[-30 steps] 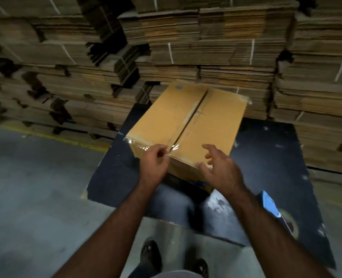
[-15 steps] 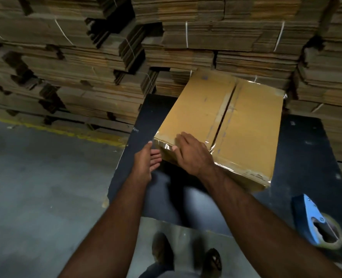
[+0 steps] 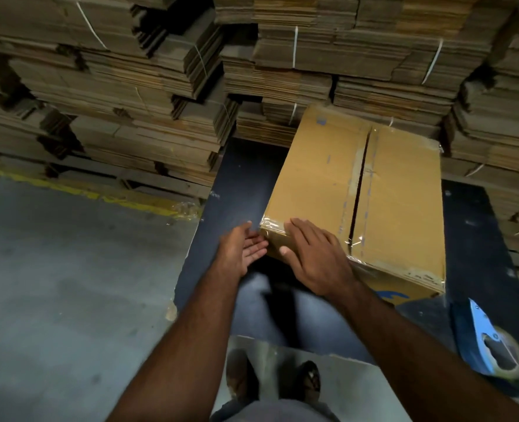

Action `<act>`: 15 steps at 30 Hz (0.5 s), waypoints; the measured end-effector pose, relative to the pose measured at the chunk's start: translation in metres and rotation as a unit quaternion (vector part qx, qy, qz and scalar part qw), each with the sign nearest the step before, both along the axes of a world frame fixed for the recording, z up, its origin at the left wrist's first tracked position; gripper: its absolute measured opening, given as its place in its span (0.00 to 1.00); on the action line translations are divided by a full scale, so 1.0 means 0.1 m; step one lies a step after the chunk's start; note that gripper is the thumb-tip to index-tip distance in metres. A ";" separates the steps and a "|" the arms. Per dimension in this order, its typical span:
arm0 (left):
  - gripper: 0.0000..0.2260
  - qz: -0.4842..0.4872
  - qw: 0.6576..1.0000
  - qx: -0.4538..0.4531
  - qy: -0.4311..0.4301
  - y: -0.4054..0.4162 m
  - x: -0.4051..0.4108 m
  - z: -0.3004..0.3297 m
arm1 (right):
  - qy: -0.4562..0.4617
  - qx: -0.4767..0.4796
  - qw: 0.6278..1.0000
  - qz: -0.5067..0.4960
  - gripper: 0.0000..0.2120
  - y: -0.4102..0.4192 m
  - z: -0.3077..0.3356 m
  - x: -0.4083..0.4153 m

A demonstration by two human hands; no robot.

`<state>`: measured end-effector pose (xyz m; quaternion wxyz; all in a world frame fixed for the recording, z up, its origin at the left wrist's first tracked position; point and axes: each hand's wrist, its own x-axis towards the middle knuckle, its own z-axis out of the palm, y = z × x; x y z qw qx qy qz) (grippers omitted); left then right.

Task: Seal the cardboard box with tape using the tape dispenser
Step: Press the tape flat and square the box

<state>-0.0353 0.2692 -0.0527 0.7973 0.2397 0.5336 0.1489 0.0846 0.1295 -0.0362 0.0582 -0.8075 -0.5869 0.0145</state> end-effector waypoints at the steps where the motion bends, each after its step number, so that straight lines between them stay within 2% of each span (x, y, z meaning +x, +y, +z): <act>1: 0.12 -0.006 1.000 -0.004 -0.005 -0.06 -0.03 -0.03 | -0.007 0.004 1.000 -0.002 0.26 -0.07 0.01 -0.01; 7: 0.06 -0.002 0.999 -0.009 -0.042 -0.29 -0.10 -0.21 | -0.061 0.027 0.997 -0.050 0.19 0.05 0.19 -0.14; 12: 0.05 0.016 0.998 0.040 -0.051 -0.30 -0.13 -0.23 | 0.011 0.012 1.000 -0.013 0.27 0.30 0.00 -0.17; 15: 0.04 0.046 0.996 0.064 -0.039 -0.30 -0.11 -0.27 | 0.006 0.002 1.000 -0.002 0.31 0.24 -0.12 -0.17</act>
